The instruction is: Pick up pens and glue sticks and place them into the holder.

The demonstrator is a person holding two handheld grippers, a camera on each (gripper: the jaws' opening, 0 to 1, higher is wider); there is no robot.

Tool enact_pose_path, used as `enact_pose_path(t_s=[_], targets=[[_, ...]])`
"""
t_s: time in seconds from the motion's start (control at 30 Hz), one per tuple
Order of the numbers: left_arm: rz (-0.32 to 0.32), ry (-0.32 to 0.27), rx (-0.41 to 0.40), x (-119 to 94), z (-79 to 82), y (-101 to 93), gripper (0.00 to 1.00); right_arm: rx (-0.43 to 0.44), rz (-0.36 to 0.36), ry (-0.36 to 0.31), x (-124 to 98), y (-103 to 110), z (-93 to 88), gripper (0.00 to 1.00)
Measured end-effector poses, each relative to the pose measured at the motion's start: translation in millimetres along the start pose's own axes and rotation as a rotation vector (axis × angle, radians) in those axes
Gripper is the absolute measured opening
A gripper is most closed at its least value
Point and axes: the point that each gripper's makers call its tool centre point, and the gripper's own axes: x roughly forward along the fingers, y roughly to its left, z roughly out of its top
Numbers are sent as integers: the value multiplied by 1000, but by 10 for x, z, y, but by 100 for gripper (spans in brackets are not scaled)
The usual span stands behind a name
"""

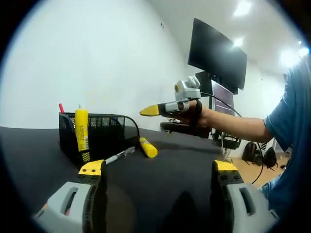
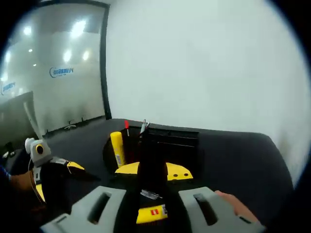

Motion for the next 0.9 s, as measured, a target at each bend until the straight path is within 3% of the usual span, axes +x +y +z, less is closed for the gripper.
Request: enact_pose_path(t_s=[0.13, 0.17, 0.27, 0.37, 0.53, 0.57, 0.6, 0.73, 0.9], targets=[[1, 3, 3, 0, -6, 0, 84, -138, 85, 30, -119, 49, -4, 14], [1, 3, 3, -1, -7, -1, 84, -207, 103, 28, -140, 65, 16, 12], [3, 5, 6, -2, -11, 1, 84, -368, 197, 104, -209, 210, -34, 12], [7, 6, 9, -2, -13, 3, 84, -409, 271, 177, -251, 340, -84, 13], [11, 5, 10, -6, -14, 3, 84, -524, 309, 273, -219, 331, -161, 14], [14, 9, 11, -5, -21, 12, 84, -563, 320, 301, -213, 327, -201, 14], [16, 10, 12, -4, -23, 16, 84, -667, 345, 339, -210, 324, -258, 14], [20, 4, 7, 1, -14, 37, 84, -836, 402, 405, -184, 368, -386, 14], [36, 5, -2, 25, -14, 122, 84, -962, 474, 490, -113, 391, -548, 13]])
